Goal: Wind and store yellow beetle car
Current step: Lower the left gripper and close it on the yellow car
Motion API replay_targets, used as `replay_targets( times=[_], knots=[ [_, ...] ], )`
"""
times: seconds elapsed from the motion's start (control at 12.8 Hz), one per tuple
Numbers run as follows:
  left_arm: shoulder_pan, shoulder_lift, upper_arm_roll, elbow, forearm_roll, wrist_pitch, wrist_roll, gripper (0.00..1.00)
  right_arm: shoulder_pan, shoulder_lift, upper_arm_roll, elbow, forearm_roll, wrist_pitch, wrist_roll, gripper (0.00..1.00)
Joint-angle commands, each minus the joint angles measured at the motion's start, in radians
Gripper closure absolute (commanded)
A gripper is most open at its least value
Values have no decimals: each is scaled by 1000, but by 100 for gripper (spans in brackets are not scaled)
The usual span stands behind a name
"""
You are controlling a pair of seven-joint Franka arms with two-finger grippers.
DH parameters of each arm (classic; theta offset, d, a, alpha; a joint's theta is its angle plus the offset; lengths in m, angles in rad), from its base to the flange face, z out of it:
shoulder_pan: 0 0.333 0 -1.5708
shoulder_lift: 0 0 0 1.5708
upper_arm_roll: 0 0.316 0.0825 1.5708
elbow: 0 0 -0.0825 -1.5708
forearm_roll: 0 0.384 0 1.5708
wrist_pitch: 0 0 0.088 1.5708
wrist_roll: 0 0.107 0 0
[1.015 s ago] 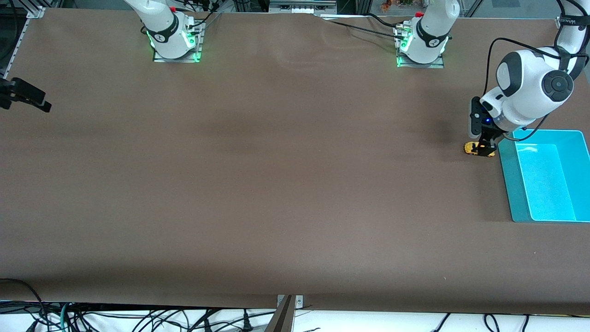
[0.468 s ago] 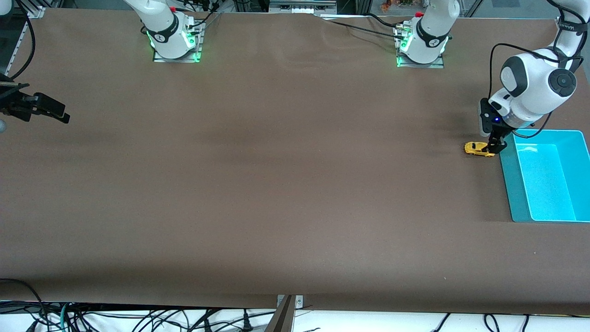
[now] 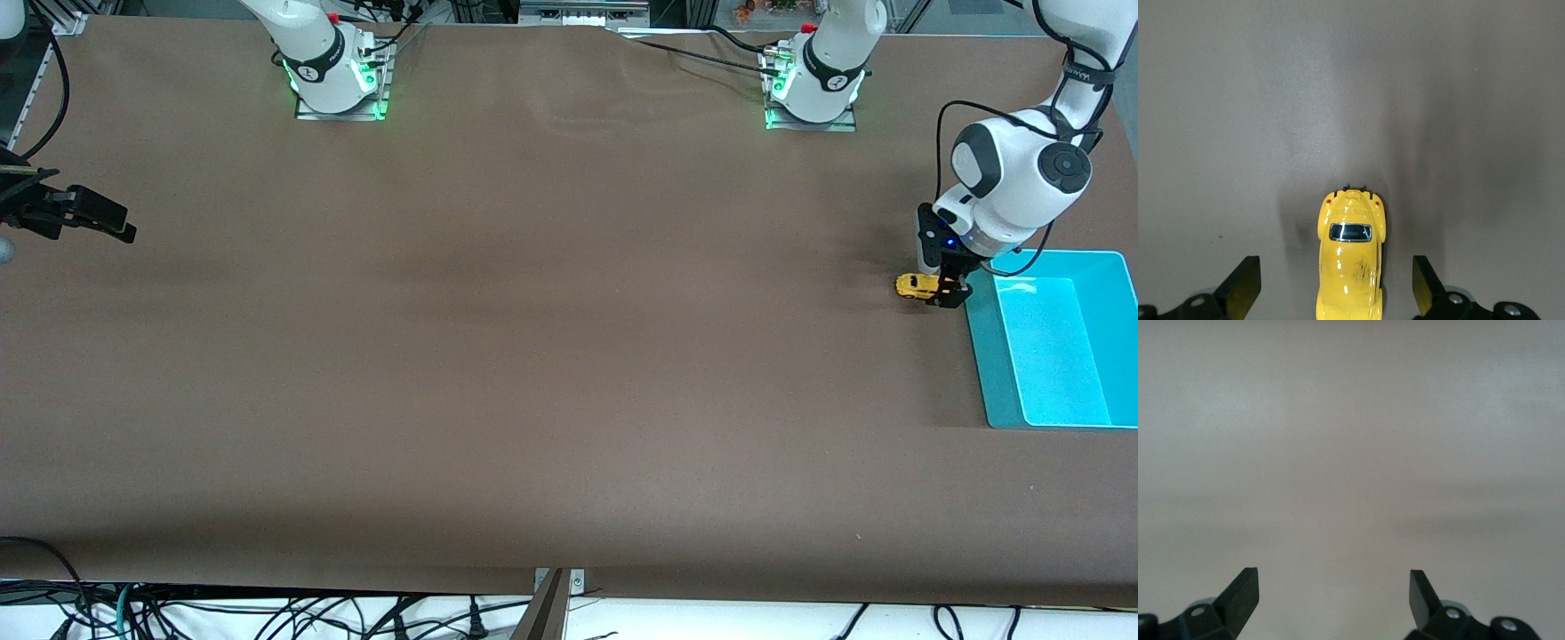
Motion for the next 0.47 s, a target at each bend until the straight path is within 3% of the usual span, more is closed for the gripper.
replay_targets(
  times=[0.0, 0.31, 0.39],
  knots=[
    [25, 28, -9, -17, 15, 62, 13, 0, -1, 15, -3, 19, 20, -9, 2, 0],
    [25, 33, -9, -45, 12, 106, 13, 0, -1, 17, -3, 18, 20, -14, 2, 0],
    [25, 33, -9, -45, 12, 106, 13, 5, 1, 17, -3, 18, 20, -15, 2, 0]
  ],
)
